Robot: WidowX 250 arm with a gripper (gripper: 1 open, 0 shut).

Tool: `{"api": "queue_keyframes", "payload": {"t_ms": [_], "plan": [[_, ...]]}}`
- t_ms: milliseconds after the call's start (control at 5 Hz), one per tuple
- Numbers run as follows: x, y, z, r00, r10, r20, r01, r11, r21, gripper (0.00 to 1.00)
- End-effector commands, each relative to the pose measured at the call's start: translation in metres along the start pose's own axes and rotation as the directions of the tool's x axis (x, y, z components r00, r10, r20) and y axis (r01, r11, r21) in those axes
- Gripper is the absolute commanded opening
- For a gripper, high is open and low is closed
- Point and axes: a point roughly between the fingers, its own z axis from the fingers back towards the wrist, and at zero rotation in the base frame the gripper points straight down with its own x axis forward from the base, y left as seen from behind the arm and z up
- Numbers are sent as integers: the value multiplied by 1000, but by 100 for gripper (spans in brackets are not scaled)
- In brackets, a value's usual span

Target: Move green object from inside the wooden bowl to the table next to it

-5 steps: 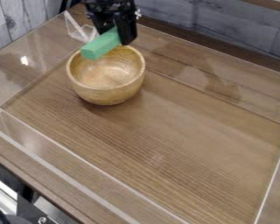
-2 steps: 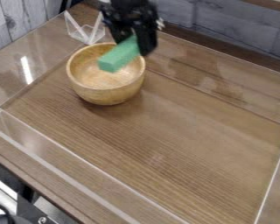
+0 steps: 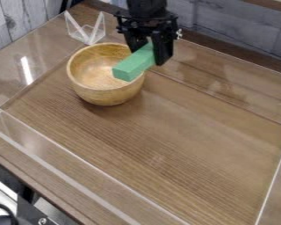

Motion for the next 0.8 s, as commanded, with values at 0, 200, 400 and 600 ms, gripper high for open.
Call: {"api": "queue_keyframes", "payload": {"t_ms": [0,200,400,600], "plan": [[14,-2,3,998,-44,35,43,999,30,0],[22,0,-11,998,-68,17,67,997,45,0],[14,8,-14,999,-38,14,37,998,54,0],[6,15,-13,1000,-3,15,2,998,55,0]]}}
